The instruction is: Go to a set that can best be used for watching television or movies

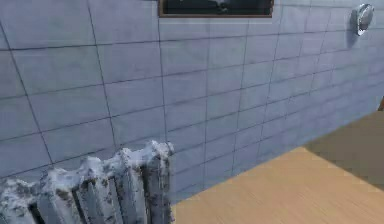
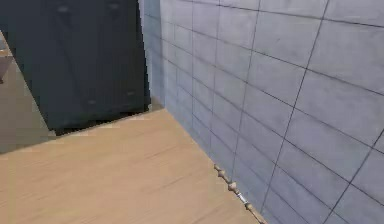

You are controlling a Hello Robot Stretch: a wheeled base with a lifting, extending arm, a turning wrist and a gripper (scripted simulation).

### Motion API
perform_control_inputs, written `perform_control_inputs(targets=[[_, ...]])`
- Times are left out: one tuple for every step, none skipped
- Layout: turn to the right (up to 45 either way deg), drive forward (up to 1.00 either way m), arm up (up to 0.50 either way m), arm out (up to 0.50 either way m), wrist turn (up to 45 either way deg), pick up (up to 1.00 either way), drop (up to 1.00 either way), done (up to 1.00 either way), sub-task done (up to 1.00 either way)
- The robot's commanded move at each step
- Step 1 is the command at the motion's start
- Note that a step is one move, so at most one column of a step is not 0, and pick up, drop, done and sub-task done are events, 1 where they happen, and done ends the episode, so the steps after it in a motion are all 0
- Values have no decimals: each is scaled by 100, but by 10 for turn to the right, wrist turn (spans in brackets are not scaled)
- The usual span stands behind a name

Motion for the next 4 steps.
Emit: perform_control_inputs(targets=[[360, 0, 0, 0, 0, 0, 0, 0, 0], [0, 100, 0, 0, 0, 0, 0, 0, 0], [30, 0, 0, 0, 0, 0, 0, 0, 0], [0, 100, 0, 0, 0, 0, 0, 0, 0]])
